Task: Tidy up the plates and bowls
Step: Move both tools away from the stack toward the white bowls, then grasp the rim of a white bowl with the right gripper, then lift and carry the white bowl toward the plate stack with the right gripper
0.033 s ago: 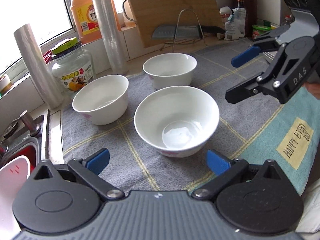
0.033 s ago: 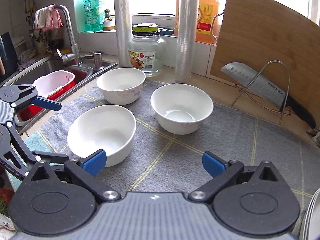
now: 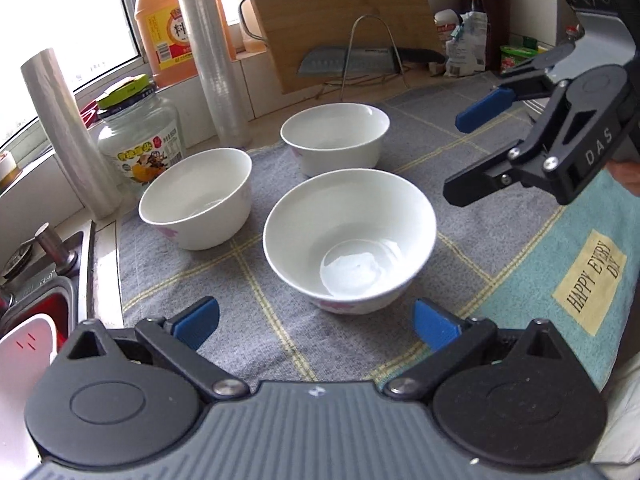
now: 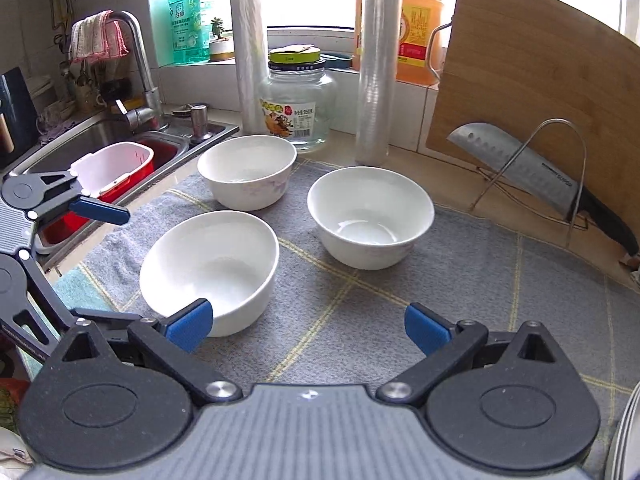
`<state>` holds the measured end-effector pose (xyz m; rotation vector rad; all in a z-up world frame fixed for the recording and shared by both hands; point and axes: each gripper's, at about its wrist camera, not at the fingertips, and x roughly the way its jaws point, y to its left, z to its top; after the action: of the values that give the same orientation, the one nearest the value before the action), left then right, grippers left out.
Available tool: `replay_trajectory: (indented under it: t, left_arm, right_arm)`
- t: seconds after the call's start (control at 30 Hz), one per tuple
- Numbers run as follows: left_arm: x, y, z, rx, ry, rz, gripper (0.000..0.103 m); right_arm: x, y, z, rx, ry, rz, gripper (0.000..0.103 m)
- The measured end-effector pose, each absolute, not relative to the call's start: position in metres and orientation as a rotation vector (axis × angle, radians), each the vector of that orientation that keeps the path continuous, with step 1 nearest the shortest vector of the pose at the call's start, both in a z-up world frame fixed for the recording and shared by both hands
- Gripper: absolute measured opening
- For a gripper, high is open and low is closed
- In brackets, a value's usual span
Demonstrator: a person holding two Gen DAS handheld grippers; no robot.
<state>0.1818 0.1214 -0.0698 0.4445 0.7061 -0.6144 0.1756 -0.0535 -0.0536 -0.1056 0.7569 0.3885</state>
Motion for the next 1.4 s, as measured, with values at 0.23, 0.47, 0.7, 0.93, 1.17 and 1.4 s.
replay_trajectory:
  t: [0.23, 0.47, 0.7, 0.93, 1.17, 1.4]
  left_arm:
    - [0.187, 0.107, -0.084, 0.497, 0.687, -0.692, 0.102]
    - [0.192, 0.103, -0.091, 0.505, 0.671, -0.726, 0.099]
    - [0.197, 0.107, -0.089, 0.485, 0.671, -0.744, 0.093]
    - [0.197, 0.112, -0.088, 0.469, 0.667, -0.760, 0.090]
    - [0.196, 0.110, -0.085, 0.488, 0.651, -0.782, 0.087]
    - [0.194, 0.107, -0.079, 0.507, 0.642, -0.796, 0.087]
  right_arm:
    - [0.196, -0.034, -0.055, -0.015, 0.778, 0.498, 0.103]
    - [0.220, -0.014, -0.070, 0.037, 0.841, 0.563, 0.101]
    - [0.231, -0.011, -0.077, 0.075, 0.873, 0.596, 0.098]
    - [0.237, -0.013, -0.078, 0.104, 0.886, 0.617, 0.094]
    - [0.238, -0.013, -0.077, 0.102, 0.891, 0.615, 0.093]
    - [0.234, -0.013, -0.073, 0.092, 0.895, 0.598, 0.093]
